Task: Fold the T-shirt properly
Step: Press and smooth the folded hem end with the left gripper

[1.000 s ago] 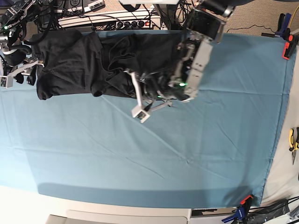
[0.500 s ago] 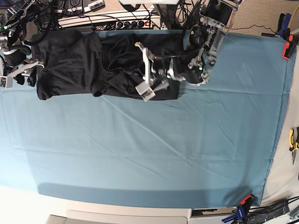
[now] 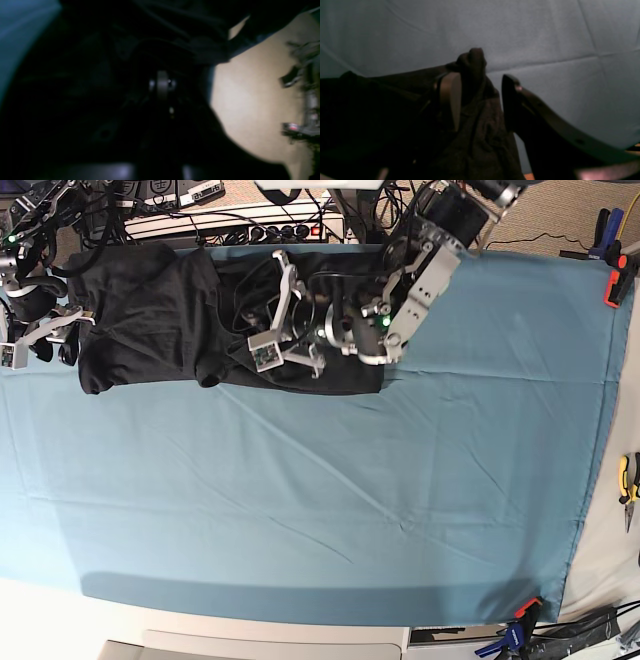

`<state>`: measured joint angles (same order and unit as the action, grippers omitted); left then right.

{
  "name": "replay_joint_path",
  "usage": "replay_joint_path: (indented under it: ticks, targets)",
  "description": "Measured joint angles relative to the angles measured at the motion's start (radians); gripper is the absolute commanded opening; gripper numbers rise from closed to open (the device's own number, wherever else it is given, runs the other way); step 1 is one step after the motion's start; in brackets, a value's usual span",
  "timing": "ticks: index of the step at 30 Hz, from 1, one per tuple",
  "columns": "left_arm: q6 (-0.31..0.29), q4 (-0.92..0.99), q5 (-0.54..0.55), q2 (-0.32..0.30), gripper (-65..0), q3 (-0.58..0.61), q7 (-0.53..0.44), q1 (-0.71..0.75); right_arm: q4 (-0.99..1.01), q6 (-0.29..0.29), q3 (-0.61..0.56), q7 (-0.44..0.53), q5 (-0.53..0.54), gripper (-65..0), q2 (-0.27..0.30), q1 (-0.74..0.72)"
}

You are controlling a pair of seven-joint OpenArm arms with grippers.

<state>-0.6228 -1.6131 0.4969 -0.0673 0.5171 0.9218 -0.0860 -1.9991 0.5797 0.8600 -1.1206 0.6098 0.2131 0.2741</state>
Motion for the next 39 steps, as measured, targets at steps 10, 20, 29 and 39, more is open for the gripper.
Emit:
replay_joint_path:
  ticks: [10, 20, 29, 39]
  targets:
    - [0.004, 0.0, 0.001, -0.039, -65.0, -0.039, 0.008, -0.039, 0.0, 0.0, 0.0, -0.001, 0.0, -38.2, 0.0, 0.0]
    - [0.049, 0.002, 0.144, -0.142, -65.0, -0.04, 0.117, -0.024, 0.0, 0.0, 0.0, -0.001, 0.0, -38.2, 0.0, 0.0]
    - [0.053, 0.002, 0.189, -0.047, -65.0, -0.04, 0.118, 0.041, 0.0, 0.0, 0.0, -0.001, 0.0, -38.2, 0.0, 0.0]
    - [0.054, 0.002, 0.121, 0.092, -65.0, -0.04, 0.094, 0.093, 0.0, 0.0, 0.0, -0.001, 0.0, -38.2, 0.0, 0.0]
